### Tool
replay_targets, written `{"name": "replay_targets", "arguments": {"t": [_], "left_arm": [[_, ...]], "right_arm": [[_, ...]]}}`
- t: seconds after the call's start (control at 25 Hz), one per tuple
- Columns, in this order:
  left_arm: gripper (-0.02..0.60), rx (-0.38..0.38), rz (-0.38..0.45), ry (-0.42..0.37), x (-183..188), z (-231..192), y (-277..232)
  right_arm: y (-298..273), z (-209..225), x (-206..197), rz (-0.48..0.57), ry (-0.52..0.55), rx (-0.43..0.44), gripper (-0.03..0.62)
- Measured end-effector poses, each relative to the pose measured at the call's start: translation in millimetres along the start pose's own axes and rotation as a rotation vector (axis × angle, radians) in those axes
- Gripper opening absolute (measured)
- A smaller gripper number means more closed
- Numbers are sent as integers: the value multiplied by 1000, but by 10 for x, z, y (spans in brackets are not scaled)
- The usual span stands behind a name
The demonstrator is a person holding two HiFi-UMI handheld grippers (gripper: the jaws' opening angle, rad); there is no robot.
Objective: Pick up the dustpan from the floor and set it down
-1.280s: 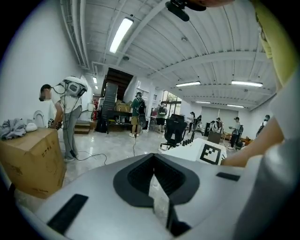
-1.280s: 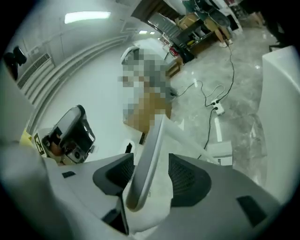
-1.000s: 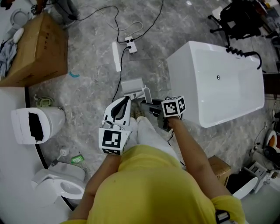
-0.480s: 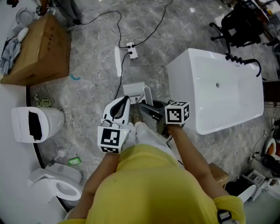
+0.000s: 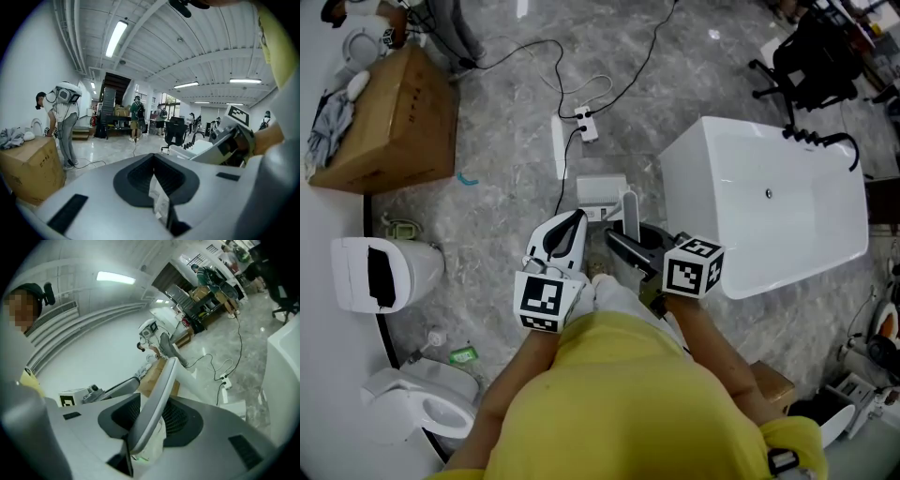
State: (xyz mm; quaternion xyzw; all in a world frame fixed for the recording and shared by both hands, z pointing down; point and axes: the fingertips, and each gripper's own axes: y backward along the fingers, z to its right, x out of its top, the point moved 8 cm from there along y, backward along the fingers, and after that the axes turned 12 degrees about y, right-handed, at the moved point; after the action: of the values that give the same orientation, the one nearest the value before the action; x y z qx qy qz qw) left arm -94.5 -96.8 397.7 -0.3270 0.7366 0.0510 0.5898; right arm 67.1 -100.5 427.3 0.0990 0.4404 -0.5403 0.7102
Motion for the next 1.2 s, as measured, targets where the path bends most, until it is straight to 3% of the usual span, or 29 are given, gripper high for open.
{"name": "replay_targets", "arguments": {"t": [0.52, 1.2], "left_arm": [[3, -5, 19, -12, 157, 29, 32], [3, 13, 16, -7, 152, 5, 71]], "right_arm": [[62, -97, 391, 51, 19, -26, 153], [-39, -79, 339, 2, 9, -8, 160]]}}
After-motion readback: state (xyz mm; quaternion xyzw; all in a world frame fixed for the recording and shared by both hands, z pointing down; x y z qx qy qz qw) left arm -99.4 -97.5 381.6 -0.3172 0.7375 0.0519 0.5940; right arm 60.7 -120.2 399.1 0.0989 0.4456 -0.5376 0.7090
